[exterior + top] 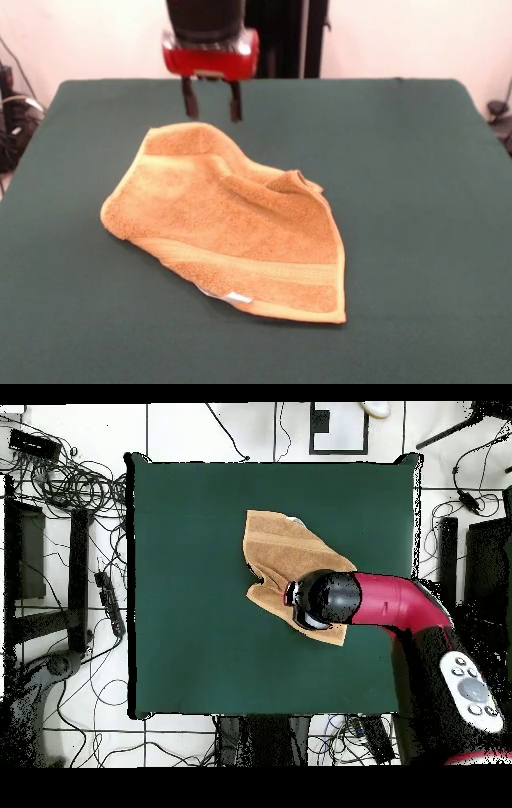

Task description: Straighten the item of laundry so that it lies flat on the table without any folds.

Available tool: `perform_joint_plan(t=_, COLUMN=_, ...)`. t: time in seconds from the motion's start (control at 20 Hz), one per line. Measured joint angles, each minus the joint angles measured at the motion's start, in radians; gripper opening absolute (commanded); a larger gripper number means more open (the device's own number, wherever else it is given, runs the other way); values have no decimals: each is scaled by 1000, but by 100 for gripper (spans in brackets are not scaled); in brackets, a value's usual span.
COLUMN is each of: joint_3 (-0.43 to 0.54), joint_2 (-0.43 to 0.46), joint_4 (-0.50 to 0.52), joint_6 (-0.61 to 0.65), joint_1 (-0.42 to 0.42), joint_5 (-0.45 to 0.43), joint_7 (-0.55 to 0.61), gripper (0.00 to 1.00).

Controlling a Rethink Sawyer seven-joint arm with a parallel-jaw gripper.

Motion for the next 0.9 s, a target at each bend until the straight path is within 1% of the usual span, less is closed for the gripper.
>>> perform_joint_plan(t=0.15, joint_3=-12, joint_2=-56, joint_4=-2, joint_6=10, joint_1=1, joint_5=7, joint_7=0, gripper=100)
perform_joint_plan(t=0.25, joint_3=-18, joint_2=-70, joint_4=-8, joint_6=15, joint_1=2, joint_5=7, joint_7=0, gripper=100)
perform_joint_plan(t=0.35, joint_3=-33, joint_2=-79, joint_4=-38, joint_6=28, joint_1=7, joint_5=6, joint_7=0, gripper=100)
perform_joint_plan(t=0.45, joint_3=-39, joint_2=-72, joint_4=-61, joint_6=36, joint_1=9, joint_5=7, joint_7=0, gripper=100)
perform_joint_plan(t=0.5, joint_3=-40, joint_2=-57, joint_4=-92, joint_6=49, joint_1=9, joint_5=7, joint_7=0, gripper=100)
perform_joint_plan(t=0.7, joint_3=-40, joint_2=-4, joint_4=-164, joint_6=72, joint_1=6, joint_5=8, joint_7=0, gripper=100)
perform_joint_plan(t=0.9, joint_3=-40, joint_2=44, joint_4=-212, joint_6=72, joint_1=-1, joint_5=8, joint_7=0, gripper=100)
